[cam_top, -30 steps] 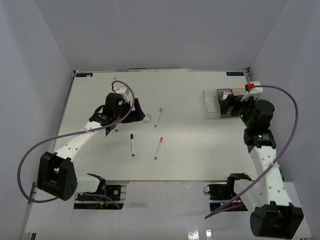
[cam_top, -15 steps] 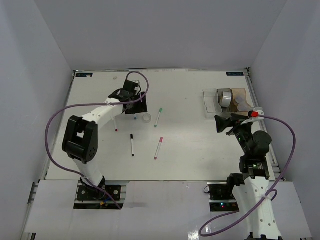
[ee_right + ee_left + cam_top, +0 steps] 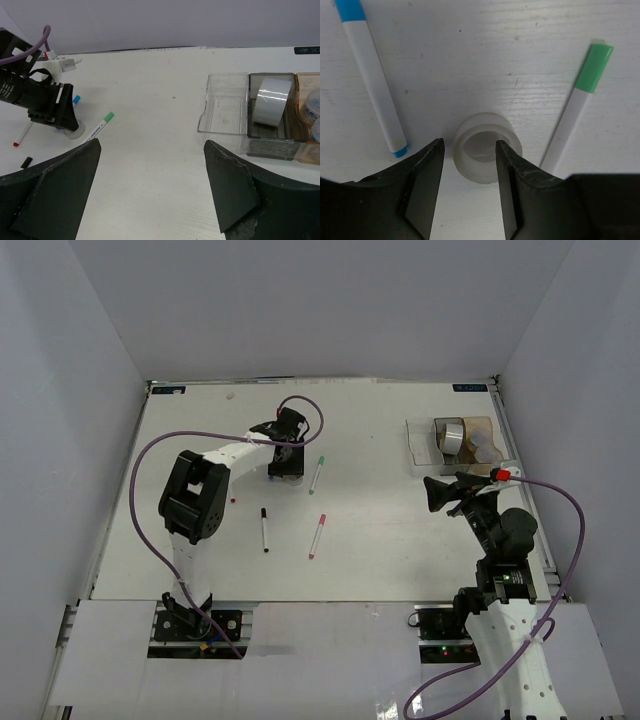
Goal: Sort the stationery into containers
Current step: Pick up the stationery from the center of the board, then place the stationery in the storage box.
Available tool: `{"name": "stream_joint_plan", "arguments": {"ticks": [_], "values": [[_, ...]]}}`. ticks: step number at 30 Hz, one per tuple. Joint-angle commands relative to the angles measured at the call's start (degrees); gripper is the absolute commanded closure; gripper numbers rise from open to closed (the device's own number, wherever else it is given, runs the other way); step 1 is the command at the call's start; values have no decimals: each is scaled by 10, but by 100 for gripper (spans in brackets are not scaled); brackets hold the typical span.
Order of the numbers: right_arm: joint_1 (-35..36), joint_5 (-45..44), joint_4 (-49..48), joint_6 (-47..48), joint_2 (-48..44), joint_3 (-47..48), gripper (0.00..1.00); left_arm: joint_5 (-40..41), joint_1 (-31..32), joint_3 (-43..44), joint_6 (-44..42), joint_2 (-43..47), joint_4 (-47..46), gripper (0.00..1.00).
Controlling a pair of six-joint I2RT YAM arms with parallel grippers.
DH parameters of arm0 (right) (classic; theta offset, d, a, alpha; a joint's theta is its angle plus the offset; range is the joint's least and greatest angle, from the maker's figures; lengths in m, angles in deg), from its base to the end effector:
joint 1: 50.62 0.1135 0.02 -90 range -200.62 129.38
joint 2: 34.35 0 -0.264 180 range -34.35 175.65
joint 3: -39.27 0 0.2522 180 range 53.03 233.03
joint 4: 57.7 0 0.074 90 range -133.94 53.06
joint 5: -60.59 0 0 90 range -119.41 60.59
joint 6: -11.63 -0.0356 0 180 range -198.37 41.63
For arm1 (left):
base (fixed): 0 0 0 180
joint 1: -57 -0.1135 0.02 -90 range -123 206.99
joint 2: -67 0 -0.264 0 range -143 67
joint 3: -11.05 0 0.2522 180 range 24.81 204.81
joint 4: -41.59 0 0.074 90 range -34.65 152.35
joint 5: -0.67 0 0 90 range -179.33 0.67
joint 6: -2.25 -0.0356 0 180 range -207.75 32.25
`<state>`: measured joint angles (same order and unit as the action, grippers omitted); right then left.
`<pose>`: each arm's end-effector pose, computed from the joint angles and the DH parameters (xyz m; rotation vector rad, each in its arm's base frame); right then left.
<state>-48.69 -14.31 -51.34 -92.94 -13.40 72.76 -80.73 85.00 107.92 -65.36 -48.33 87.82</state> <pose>0.1270 0.0136 0.2743 -0.0538 1.4800 0.4264 0.3723 -0.1919 0.1735 0.0859 2.6775 -0.0738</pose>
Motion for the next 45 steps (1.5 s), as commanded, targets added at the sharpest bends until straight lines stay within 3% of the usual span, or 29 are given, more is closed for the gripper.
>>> {"name": "stream_joint_plan", "arguments": {"ticks": [1,5,9,13,18,21,29,32,39,45], "values": [[3,-9,-17,3,-7,-5,10,25,1,19,-2,6,13,44],[4,-8,-17,2,-7,-7,10,26,1,15,-1,1,12,53],[4,0,-13,6,-5,-4,10,26,3,19,-2,4,11,72],[5,35,-9,3,13,3,9,17,11,19,-6,22,4,86],[13,144,-17,-32,75,40,6,11,32,-7,-14,92,-14,88],[40,149,2,-45,130,71,6,14,52,-36,-17,140,-41,88],[315,-6,7,-94,308,210,8,12,88,-181,-38,343,-133,87],[384,-43,-9,-94,383,268,8,8,93,-232,-46,410,-165,87],[445,-97,-2,-101,512,391,5,15,93,-318,-49,507,-215,88],[455,-107,5,-107,587,451,0,10,93,-329,-56,536,-232,88]]}}
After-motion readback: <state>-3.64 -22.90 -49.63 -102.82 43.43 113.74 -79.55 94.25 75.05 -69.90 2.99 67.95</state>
